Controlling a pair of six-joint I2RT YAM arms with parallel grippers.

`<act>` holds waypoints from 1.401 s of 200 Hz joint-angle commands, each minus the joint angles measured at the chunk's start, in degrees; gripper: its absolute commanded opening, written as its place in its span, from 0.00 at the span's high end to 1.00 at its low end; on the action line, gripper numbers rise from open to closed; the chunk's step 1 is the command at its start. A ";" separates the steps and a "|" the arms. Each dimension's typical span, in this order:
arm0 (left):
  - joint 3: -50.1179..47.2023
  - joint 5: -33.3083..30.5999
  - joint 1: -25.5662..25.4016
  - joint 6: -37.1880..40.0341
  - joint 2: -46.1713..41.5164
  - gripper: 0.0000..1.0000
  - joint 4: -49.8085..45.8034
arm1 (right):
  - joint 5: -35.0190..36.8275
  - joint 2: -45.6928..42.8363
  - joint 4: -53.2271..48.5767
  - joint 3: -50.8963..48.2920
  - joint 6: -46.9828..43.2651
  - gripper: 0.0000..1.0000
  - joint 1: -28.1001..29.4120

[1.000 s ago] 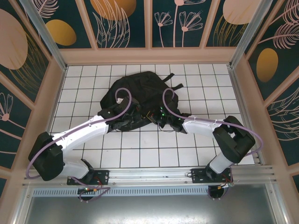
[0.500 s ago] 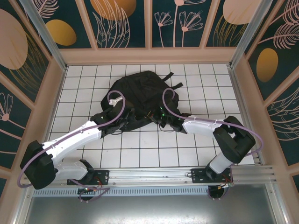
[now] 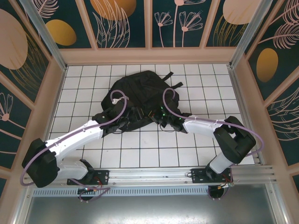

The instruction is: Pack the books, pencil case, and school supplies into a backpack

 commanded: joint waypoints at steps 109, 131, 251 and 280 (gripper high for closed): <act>7.56 22.77 1.98 25.99 -0.25 0.45 -1.27 | -17.00 -5.71 -12.50 1.71 -39.36 1.00 -11.55; 11.37 14.91 2.09 28.25 1.59 0.40 -5.02 | -18.96 -7.16 -15.31 1.67 -43.28 1.00 -11.60; 10.45 20.54 2.05 30.98 13.96 0.45 -2.93 | -23.64 -11.75 -13.07 -2.26 -42.43 1.00 -14.50; 10.75 12.23 1.90 35.47 13.02 0.43 -6.06 | -24.81 -12.19 -12.47 -1.94 -41.70 1.00 -14.37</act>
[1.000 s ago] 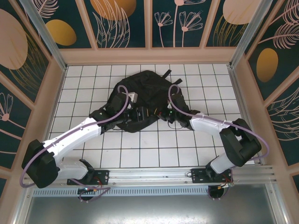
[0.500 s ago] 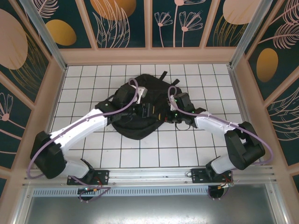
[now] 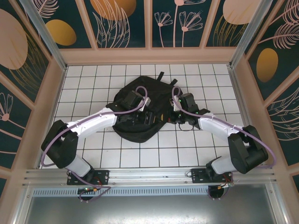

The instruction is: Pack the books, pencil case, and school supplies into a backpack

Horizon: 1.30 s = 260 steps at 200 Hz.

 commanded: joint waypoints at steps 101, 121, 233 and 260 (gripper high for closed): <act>-5.75 -11.31 -9.02 20.35 -3.85 0.29 3.10 | -3.80 -1.26 3.26 1.88 0.15 1.00 -0.08; -3.20 -12.37 -9.13 21.83 -1.36 0.31 1.39 | -4.16 -1.26 3.62 2.04 0.63 1.00 -0.08; -2.76 -12.61 -11.34 19.25 6.15 0.51 8.90 | -6.45 0.33 8.77 1.10 5.46 1.00 -0.11; -2.94 -14.15 -11.37 19.52 6.81 0.77 10.44 | -7.29 0.02 10.04 0.19 6.56 1.00 -0.07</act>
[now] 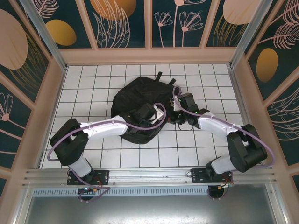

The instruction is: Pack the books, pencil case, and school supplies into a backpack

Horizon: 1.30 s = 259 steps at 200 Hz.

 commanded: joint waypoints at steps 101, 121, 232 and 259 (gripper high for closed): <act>-3.61 -3.74 0.03 0.61 -8.51 1.00 -1.24 | 0.17 -1.89 4.92 -0.16 0.58 1.00 -0.12; -4.49 -3.13 -0.04 0.29 -9.65 1.00 -1.81 | 1.09 -1.95 4.63 0.19 0.80 1.00 -0.21; -8.42 -2.32 -0.04 -0.70 -15.47 1.00 -6.47 | 6.92 -3.62 0.63 1.57 0.68 1.00 -1.43; -9.79 -3.07 0.03 -0.71 -18.52 1.00 -8.49 | 8.82 -3.45 -1.73 3.04 -0.27 1.00 -1.97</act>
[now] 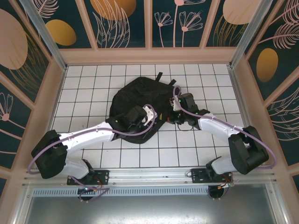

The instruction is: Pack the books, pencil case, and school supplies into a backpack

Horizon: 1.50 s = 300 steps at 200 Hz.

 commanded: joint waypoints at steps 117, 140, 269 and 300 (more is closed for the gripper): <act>-1.86 -1.49 0.10 -2.02 -12.42 1.00 -15.68 | 18.95 1.95 -11.11 11.48 -5.84 1.00 -5.06; -1.34 -0.56 0.11 -3.25 -12.34 1.00 -14.06 | 19.60 2.89 -12.38 13.27 -6.85 1.00 -5.11; -2.36 15.49 -0.03 -14.46 -11.58 1.00 -0.06 | 20.12 11.10 -8.98 18.04 0.94 0.21 -6.89; -2.46 17.90 -0.61 -15.67 -10.90 1.00 2.03 | 11.87 18.08 -7.04 26.89 -2.07 0.27 -5.00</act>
